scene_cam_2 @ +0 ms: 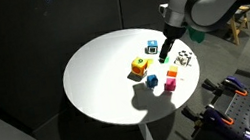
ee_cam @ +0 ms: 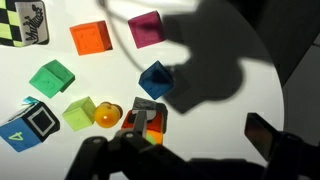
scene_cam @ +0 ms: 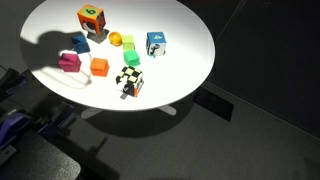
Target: Pick up the block with the number six on it and put it on the gray block
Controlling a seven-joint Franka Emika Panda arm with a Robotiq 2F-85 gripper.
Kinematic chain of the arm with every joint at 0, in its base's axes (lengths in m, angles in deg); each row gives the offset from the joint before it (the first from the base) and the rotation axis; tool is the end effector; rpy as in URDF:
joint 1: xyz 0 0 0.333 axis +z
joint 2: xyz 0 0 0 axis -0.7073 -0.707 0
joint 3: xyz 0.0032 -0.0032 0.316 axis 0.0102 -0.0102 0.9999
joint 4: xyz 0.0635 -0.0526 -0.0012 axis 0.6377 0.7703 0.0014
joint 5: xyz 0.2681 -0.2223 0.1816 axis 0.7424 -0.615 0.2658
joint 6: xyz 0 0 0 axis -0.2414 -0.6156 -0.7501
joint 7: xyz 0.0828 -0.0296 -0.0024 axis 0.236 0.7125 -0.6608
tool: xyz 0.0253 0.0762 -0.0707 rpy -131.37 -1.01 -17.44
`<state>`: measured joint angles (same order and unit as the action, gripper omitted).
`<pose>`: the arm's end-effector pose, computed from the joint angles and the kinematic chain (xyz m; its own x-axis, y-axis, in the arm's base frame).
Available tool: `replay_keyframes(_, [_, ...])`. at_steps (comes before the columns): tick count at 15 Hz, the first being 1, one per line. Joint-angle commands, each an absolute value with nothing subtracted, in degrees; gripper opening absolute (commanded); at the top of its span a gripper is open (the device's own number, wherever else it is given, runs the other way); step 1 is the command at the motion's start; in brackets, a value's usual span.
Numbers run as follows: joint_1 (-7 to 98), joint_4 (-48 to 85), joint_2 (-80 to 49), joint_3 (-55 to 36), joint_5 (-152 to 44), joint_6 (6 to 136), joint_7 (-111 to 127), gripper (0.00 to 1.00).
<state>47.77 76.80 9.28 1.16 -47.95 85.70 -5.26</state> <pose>0.4319 0.0686 0.3104 0.9556 0.2637 0.1318 0.2655 -0.9641 0.0039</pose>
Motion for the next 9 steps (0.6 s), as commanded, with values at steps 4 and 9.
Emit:
replay_keyframes(4, [49.32,81.63,16.98,-0.04,-46.68,87.28,0.94,1.0])
replay_keyframes(9, [49.58,81.57,20.29,-0.84,-45.77,83.78,2.58,1.0])
